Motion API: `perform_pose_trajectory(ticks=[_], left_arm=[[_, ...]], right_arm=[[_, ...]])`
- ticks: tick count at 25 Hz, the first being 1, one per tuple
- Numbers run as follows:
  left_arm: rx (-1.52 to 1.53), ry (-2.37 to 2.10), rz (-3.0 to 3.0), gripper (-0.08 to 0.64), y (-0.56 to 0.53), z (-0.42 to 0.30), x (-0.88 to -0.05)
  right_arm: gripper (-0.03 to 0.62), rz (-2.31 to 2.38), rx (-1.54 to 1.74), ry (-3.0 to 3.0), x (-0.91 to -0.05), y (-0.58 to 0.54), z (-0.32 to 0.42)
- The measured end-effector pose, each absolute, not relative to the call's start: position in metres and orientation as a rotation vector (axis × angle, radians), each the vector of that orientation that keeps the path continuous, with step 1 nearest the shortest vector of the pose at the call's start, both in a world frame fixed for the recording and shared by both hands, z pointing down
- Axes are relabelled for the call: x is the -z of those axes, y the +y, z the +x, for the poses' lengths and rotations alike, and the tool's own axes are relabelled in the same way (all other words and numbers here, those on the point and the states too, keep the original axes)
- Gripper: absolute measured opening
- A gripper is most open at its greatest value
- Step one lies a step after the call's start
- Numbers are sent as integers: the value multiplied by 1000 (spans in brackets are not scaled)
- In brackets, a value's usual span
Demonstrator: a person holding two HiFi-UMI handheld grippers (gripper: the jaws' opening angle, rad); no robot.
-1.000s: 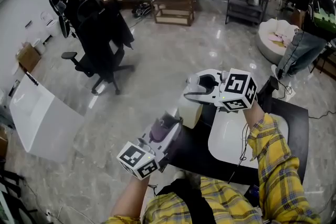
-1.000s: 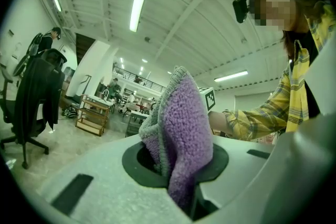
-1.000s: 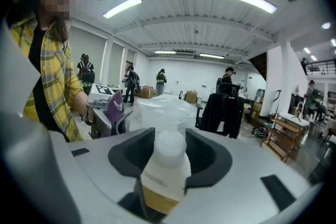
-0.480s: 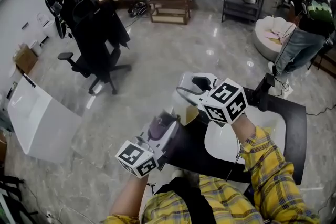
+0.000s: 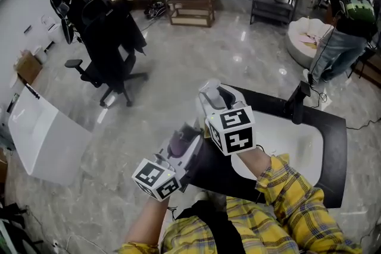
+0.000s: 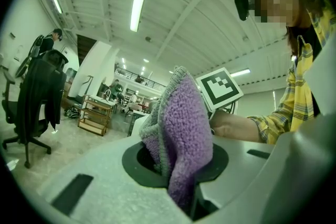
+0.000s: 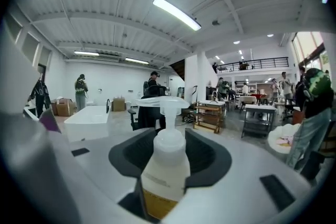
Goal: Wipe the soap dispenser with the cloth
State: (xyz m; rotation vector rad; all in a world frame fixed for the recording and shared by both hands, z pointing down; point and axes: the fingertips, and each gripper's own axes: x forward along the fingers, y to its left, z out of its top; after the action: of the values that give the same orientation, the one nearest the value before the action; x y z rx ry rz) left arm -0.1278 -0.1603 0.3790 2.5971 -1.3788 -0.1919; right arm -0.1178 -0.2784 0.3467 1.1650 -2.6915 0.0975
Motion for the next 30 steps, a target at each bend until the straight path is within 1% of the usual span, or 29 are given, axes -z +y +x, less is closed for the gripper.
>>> perform_pose_trajectory(ticks=[6,8,13,19,24,30], left_arm=[[180,-1378,2640,61,-163,-127,-370],[152,-1382,2676,61,-165,-121,-364],[118,-1381,2764,60,-176,-104,-352],[34,-1421,2894,60,-197,-81,-326],[-131,-1524,2977,60,-209,-57,-342],[-194,-1524,2982,60,-216,-45,-372]], right_arm=[[172,1033,-49,-2762,-346,-270,-121],[193,1002,-6,-2812,-343,-264,-113],[199,1081,-96,-2952,-336,-255,-69],[187,1286,-224,-2909,-329,-267,-14],[175,1320,-266,-2888,-341,-259,16],[167,1334,-275,-2859,-349,-259,35]])
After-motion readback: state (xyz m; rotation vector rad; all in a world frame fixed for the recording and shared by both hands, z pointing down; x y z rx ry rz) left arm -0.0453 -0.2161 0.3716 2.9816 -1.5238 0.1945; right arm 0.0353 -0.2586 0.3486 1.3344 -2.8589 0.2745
